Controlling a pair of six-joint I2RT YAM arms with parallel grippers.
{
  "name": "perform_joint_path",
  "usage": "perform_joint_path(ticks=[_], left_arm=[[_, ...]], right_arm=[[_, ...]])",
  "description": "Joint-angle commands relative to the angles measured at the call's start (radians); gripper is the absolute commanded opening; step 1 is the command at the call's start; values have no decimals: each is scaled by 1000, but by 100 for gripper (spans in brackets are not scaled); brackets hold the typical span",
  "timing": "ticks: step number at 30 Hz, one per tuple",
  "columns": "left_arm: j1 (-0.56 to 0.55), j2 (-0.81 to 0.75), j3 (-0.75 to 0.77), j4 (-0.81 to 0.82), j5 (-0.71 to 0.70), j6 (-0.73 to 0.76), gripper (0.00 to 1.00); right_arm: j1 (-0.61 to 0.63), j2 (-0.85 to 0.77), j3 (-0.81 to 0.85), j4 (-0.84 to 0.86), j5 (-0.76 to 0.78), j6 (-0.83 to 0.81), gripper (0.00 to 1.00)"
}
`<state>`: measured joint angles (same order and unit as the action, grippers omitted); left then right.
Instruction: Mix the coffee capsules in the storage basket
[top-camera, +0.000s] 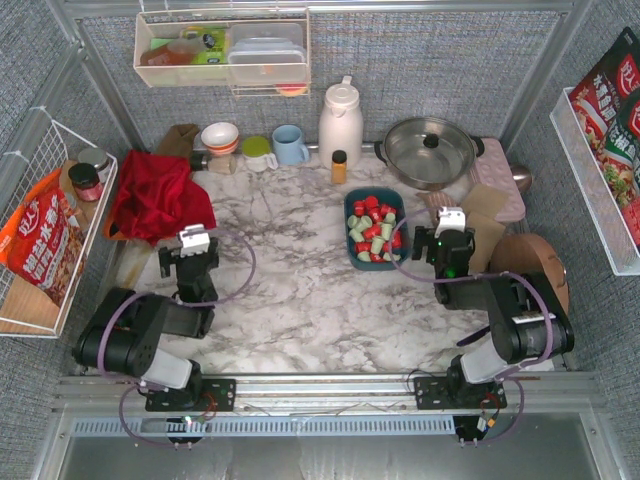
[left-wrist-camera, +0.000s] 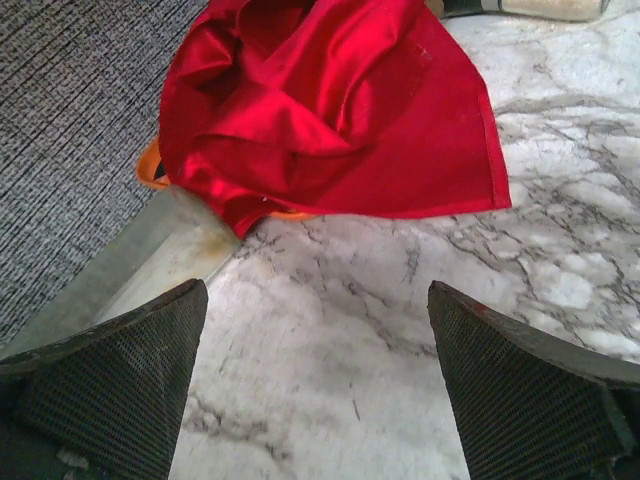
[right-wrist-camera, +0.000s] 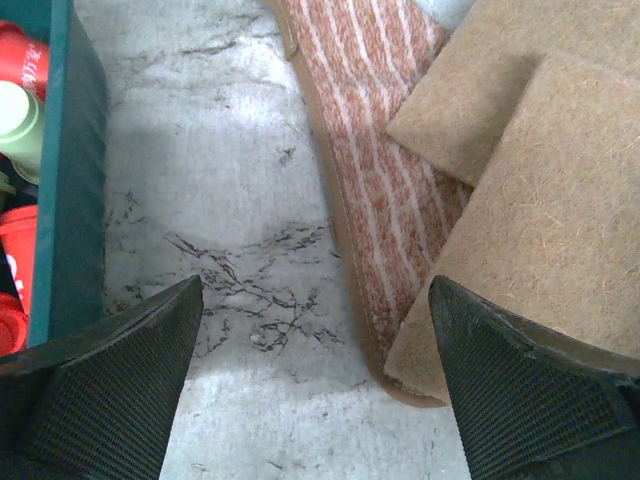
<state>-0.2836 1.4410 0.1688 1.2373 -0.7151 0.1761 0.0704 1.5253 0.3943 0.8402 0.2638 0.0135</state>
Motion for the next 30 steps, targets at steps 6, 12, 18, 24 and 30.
perform_joint_path(ticks=[6,12,18,24,30], left_arm=[[348,133,-117,433,418,-326,99],[369,125,-15,247,413,-340,99],[347,119,41,139,425,-306,99],[347,122,38,148,432,-305,99],[347,122,37,148,432,-305,99]], right_arm=[[-4,-3,7,-21,-34,14,99],[-5,-3,7,-21,-35,16,99],[-6,-3,8,-22,-35,16,99],[-6,-3,8,-22,-35,16,99],[-9,-2,10,-28,-43,17,99]])
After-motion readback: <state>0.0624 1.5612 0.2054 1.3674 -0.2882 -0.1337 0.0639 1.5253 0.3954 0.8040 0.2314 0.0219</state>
